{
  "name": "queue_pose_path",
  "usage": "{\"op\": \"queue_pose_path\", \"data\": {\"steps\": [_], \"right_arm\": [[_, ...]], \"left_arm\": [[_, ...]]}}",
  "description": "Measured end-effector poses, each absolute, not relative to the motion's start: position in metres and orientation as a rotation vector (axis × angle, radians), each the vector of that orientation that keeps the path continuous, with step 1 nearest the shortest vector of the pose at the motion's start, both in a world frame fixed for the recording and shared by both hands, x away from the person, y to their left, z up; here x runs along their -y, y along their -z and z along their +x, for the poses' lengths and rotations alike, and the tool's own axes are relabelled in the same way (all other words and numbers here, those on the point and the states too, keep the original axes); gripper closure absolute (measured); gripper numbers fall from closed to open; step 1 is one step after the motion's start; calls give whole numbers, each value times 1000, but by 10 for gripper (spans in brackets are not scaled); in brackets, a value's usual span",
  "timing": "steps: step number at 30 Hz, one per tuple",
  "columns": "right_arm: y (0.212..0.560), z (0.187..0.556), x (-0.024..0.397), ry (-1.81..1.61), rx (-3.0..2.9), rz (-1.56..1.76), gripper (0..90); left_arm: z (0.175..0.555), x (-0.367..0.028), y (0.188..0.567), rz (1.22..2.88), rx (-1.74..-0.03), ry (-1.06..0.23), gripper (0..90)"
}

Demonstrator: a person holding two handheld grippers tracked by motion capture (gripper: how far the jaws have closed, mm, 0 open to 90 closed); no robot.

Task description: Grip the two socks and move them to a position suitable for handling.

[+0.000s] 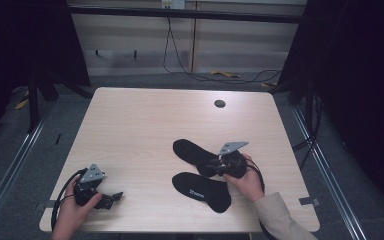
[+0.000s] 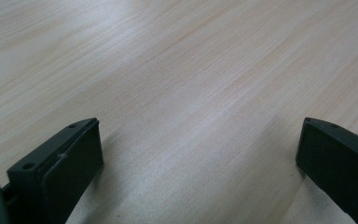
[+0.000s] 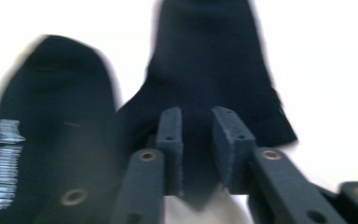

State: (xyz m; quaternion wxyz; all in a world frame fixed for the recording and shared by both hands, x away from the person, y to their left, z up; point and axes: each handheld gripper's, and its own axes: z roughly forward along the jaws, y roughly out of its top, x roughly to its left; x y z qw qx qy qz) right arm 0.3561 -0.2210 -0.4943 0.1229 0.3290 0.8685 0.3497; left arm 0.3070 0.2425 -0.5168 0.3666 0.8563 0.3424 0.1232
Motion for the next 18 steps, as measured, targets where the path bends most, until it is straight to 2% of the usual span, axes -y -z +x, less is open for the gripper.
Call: {"op": "queue_pose_path", "data": {"steps": [5,10,16,17,18], "right_arm": [[496,360,242,-1005,-2453,993,616],[495,353,263,-1030,-2376,1061,471],[492,342,269,-1030,-2329,1060,450],[490,341,268,-1033,-2313,1067,454],[486,340,266,-1071,-2275,1079,498]], "left_arm": [[307,-242,517,2200,-880,-317,0],[307,-242,517,2201,-880,-316,0],[307,-242,517,2200,-878,-316,0],[308,-242,517,2200,-878,-316,0],[308,-242,517,2200,-879,-315,0]]}}
